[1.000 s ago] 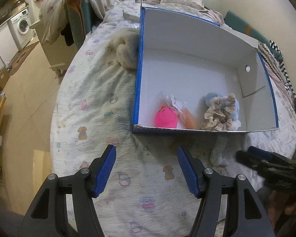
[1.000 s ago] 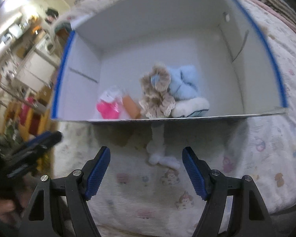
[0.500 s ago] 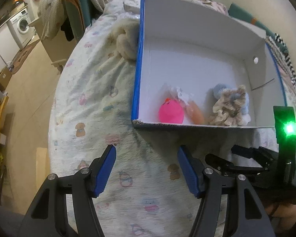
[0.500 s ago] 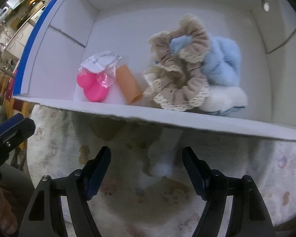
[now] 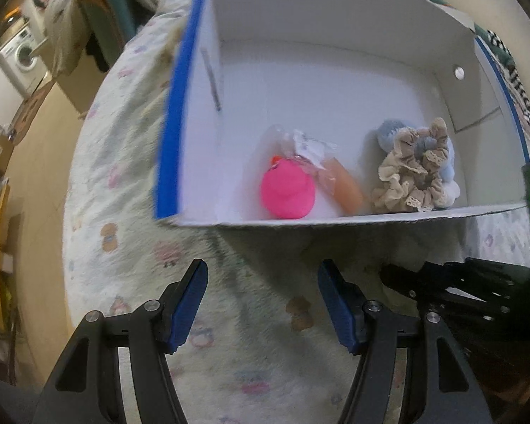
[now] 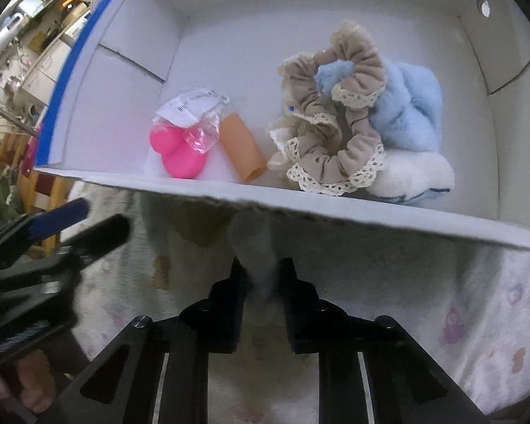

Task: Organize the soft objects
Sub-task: 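Grasp the white sock with the right tool while the left tool grasps the tan sheer fabric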

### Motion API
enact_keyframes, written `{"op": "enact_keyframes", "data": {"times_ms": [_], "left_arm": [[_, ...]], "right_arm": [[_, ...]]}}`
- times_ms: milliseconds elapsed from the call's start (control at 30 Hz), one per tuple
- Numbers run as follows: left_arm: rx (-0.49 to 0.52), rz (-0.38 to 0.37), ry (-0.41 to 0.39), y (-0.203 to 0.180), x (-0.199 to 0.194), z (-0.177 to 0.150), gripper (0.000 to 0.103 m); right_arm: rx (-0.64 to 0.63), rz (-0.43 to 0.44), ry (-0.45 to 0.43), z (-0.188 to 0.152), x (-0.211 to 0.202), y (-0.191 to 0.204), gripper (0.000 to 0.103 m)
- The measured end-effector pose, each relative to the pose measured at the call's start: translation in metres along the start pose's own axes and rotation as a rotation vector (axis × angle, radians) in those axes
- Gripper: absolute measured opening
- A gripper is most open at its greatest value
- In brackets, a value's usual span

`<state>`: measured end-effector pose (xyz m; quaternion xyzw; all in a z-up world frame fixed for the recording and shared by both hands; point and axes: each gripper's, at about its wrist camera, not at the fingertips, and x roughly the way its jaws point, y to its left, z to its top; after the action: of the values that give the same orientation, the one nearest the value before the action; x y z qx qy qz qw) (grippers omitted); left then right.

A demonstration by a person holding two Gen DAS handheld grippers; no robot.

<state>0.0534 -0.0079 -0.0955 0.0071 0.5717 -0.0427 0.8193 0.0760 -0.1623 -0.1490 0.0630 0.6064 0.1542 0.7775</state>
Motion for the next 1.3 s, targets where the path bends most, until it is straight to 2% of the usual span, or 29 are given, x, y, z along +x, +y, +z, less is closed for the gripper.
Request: {"op": "enact_keyframes", "data": {"times_ms": [100,300,467,600,700,867,933,1067,1167,1300], "left_arm": [[0.030,-0.011,-0.003,-0.007,0.007,0.002,0.062],[0.026,-0.050,0.014,-0.013,0.023,0.007,0.062],[0.065,-0.088,0.018,-0.029,0.033,0.012,0.062],[0.108,-0.112,0.042,-0.045,0.048,0.017,0.061],[0.120,-0.124,0.067,-0.052,0.061,0.021,0.050],[0.154,-0.087,0.073,-0.058,0.075,0.022,0.046],[0.191,-0.067,0.068,-0.063,0.076,0.021,0.028],[0.174,-0.075,0.076,-0.064,0.074,0.022,0.012],[0.123,-0.095,0.071,-0.053,0.069,0.021,0.011],[0.101,-0.067,0.057,-0.043,0.061,0.017,0.011]], "right_arm": [[0.030,0.042,-0.014,-0.003,-0.012,-0.012,0.021],[0.123,0.103,-0.038,-0.017,-0.031,-0.043,0.021],[0.172,0.114,-0.048,-0.027,-0.039,-0.047,0.021],[0.183,0.120,-0.053,-0.019,-0.040,-0.041,0.021],[0.175,0.114,-0.052,-0.018,-0.035,-0.034,0.021],[0.170,0.100,-0.045,-0.019,-0.035,-0.033,0.021],[0.161,0.095,-0.045,-0.018,-0.033,-0.031,0.021],[0.139,0.079,-0.048,-0.017,-0.033,-0.022,0.021],[0.118,0.046,-0.048,-0.017,-0.031,-0.016,0.021],[0.100,0.037,-0.041,-0.018,-0.028,-0.007,0.021]]}}
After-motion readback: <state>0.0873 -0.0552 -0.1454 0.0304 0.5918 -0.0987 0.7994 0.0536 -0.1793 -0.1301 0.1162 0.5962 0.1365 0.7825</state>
